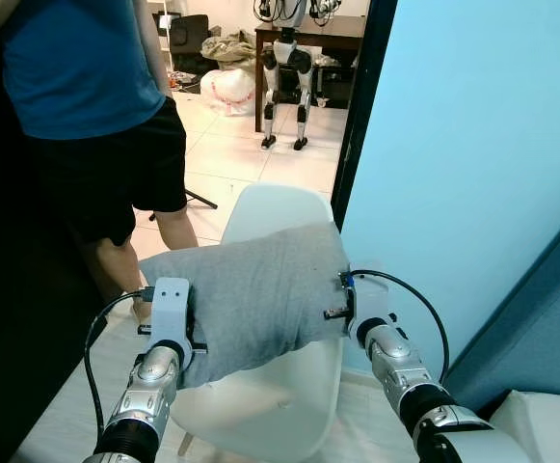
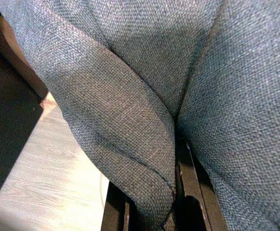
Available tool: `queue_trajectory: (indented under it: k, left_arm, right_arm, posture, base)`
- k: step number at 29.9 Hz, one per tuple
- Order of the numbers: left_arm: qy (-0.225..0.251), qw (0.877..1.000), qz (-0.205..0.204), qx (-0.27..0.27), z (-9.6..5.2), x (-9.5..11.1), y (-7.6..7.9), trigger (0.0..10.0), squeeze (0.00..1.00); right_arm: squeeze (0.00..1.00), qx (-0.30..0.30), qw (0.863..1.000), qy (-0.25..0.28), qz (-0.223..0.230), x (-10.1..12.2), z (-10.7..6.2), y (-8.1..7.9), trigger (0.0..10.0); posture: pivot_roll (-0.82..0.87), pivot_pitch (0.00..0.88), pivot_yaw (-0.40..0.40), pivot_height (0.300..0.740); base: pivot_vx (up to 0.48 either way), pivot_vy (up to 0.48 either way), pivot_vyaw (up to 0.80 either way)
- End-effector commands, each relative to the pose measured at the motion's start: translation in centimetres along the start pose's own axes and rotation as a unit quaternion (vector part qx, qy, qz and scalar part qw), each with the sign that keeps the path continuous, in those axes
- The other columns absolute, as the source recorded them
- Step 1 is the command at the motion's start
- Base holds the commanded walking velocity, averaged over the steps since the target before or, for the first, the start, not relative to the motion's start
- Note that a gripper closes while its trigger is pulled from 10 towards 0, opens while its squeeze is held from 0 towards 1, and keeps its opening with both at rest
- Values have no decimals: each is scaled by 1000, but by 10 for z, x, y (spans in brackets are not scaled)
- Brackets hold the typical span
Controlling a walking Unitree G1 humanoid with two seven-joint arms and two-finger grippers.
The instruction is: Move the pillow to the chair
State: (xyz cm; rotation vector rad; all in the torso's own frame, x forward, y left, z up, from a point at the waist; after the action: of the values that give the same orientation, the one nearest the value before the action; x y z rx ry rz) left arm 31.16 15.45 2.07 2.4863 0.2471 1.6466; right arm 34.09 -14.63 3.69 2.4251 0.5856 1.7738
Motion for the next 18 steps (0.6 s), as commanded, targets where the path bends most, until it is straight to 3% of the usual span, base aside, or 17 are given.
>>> queue_trajectory:
  k: [1, 18]
  left_arm:
    - [0, 1000, 1, -23, 2, 1, 12, 10000, 0]
    - [-1, 1000, 2, -16, 2, 1, 10, 10000, 0]
  right_arm:
    - [0, 26, 1000, 6, -10, 5, 2, -12, 10000]
    - [0, 27, 1000, -3, -2, 2, 2, -12, 10000]
  posture:
    - [-5, 0, -34, 721]
    - [-7, 0, -33, 691]
  base:
    - [0, 0, 0]
    - [0, 0, 0]
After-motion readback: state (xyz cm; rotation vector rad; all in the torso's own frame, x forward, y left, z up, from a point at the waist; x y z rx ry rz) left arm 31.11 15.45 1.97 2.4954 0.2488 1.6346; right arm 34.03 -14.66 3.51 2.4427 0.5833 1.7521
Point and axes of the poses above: a point about 5 cm out from each wrist's last joint towards the gripper, its own z axis pointing out of the wrist towards the gripper, its own x axis along the axis of the wrist's last joint, y = z × x, the point moved 1 cm from there along z, pointing out of the wrist towards the gripper, and after that the axes turned 14 degrees about -z, right-handed, at the moved point
